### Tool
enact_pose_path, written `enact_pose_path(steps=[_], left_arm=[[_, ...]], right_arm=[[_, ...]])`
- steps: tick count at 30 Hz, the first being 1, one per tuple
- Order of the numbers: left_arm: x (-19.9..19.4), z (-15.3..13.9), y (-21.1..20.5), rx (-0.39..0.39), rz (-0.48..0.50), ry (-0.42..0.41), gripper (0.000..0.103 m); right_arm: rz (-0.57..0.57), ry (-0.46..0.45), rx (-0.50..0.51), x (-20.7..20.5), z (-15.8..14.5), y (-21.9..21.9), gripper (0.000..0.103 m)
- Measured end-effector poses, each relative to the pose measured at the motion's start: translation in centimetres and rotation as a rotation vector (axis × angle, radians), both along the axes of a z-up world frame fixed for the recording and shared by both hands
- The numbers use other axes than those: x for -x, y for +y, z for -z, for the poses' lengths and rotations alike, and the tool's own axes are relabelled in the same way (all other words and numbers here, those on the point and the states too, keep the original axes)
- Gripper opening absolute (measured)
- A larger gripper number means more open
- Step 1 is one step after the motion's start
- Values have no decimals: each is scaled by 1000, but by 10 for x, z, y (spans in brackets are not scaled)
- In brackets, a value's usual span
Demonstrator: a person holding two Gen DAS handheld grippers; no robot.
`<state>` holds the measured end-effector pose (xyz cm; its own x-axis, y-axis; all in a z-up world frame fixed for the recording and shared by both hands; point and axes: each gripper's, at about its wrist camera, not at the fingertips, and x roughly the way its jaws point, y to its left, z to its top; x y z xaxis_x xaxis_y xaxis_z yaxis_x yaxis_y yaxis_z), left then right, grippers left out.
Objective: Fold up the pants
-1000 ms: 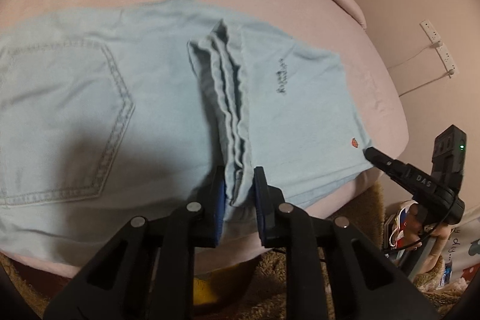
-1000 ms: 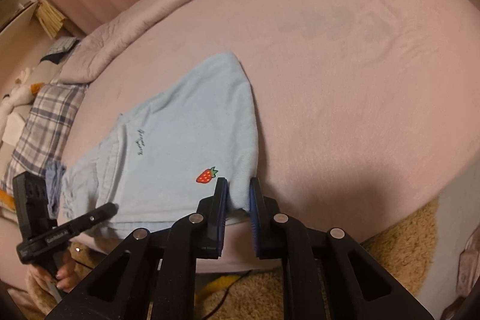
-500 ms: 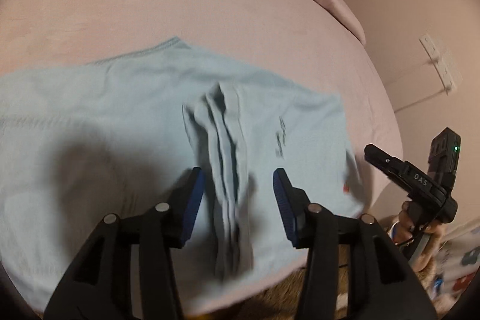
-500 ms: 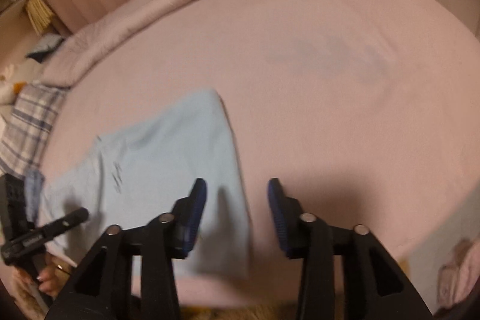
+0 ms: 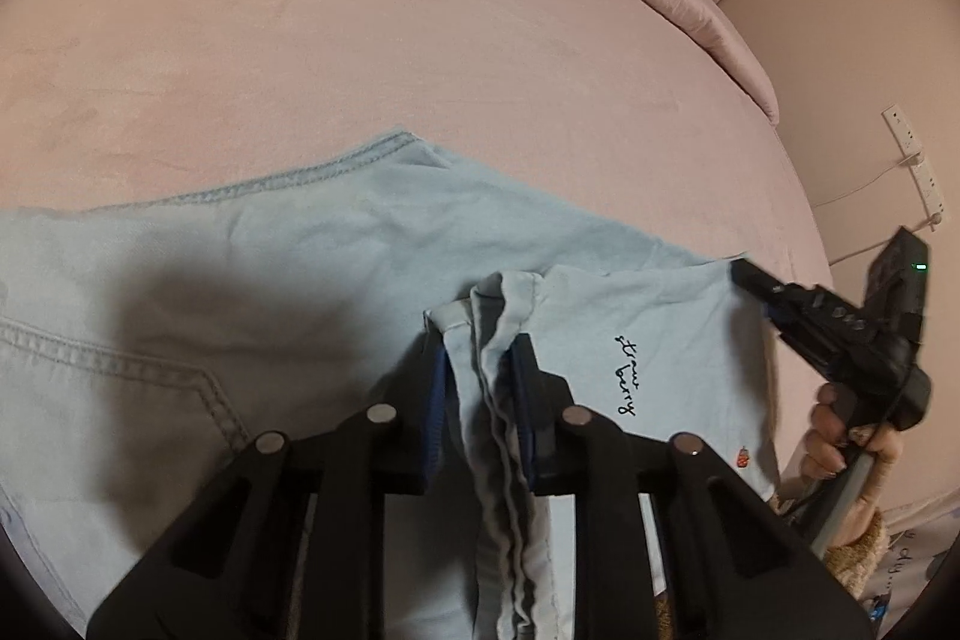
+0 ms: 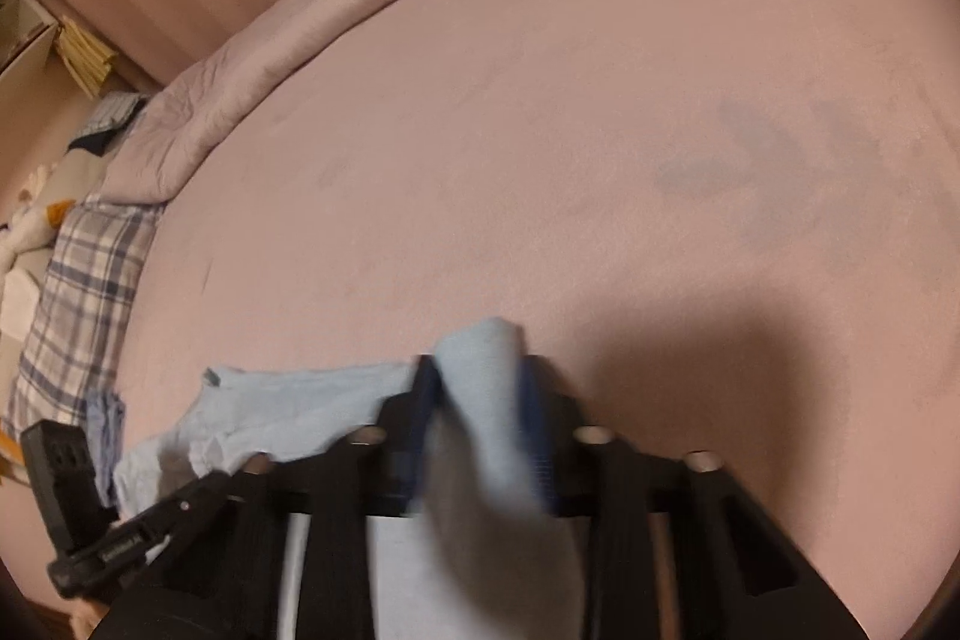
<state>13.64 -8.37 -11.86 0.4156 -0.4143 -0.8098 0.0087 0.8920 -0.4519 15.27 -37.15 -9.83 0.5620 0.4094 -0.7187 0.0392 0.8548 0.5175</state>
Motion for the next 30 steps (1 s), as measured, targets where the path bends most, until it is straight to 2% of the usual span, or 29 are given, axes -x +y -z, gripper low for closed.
enact_pose_path(steps=[4,10,15,20,30], left_arm=[[-2,2,-6,-49,-8,-13,21],[-4,6,-15,-85,-18,-34,23],[2,4,-15,-96,-27,-35,24],[21,3,-8,-78,-23,-26,27],[64,2,4,-36,-23,-20,36]], right_arm=[[25,-45,-28,12,-10,-8,18],[50,5,43,2,15,-3,17],[61,15,82,3,7,0,17],[90,28,140,15,0,-1,34],[78,32,197,81,10,-4,34]])
